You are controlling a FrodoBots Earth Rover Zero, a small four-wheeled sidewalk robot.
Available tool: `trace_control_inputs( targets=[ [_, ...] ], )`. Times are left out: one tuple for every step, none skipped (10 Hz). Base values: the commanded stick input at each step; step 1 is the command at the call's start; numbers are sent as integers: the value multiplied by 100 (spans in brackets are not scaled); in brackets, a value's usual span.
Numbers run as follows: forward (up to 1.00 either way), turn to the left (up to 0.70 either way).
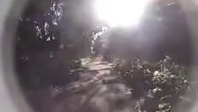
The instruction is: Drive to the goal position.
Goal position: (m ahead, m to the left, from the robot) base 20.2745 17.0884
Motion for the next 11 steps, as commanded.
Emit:
trace_control_inputs(
  targets=[
    [100, 0],
    [100, 0],
    [100, 0],
    [100, 0],
    [100, 0],
    [100, 0],
    [100, 0],
    [100, 0],
    [100, 0],
    [100, 4],
    [100, 6]
  ],
)
